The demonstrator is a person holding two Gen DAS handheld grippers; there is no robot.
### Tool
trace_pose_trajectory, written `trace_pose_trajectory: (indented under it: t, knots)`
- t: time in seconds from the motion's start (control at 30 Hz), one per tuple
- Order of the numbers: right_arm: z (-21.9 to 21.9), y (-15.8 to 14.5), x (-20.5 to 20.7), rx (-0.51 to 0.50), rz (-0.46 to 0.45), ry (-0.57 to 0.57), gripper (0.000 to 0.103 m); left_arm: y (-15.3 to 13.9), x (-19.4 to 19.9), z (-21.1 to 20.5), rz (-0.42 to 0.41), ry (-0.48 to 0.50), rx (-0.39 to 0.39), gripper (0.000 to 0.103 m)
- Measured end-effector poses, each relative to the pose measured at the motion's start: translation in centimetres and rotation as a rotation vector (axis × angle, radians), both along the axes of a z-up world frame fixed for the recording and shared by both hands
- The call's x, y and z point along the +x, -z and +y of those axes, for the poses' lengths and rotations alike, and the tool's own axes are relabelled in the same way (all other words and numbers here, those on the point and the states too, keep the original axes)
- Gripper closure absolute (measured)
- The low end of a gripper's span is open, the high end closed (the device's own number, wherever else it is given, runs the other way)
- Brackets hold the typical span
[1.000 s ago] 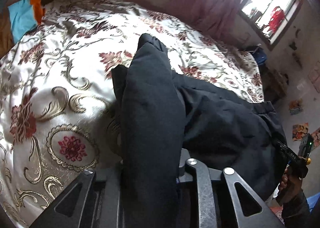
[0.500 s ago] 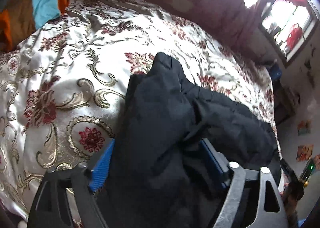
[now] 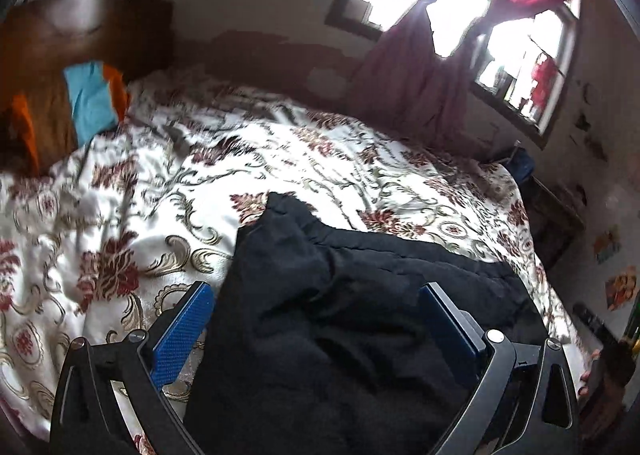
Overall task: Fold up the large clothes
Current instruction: 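Lower the folded jacket onto the bed and open both grippers, then pull both open grippers back from the folded black jacket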
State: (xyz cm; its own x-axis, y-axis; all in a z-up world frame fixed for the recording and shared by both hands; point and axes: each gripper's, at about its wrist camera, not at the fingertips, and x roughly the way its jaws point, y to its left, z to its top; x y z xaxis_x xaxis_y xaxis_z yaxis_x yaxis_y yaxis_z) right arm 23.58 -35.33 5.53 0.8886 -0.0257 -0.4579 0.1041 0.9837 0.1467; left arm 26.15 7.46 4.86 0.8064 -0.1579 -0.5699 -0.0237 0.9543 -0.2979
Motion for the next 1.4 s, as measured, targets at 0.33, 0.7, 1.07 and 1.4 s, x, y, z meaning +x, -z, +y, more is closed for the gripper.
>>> trace_pose_trajectory:
  t: [0.33, 0.7, 1.07, 1.4]
  knots:
    - [2.5, -1.3, -4.9, -0.017, -0.067, -0.001, 0.002, -1.7, -5.7, -5.6, -0.122, 0.107, 0.050, 0.000]
    - [6.3, -2.4, -10.9, -0.097, -0.217, -0.026, 0.002, -1.7, -10.4, -6.9, -0.188, 0.071, 0.000, 0.000]
    - [10.4, -1.6, -15.5, -0.170, -0.284, -0.043, 0.002, -1.4, -14.7, -8.0, -0.230, 0.066, 0.132, 0.000]
    - [11.6, -0.7, -18.8, -0.181, -0.336, -0.048, 0.002, -1.6, -17.8, -8.0, -0.261, 0.037, 0.196, 0.000]
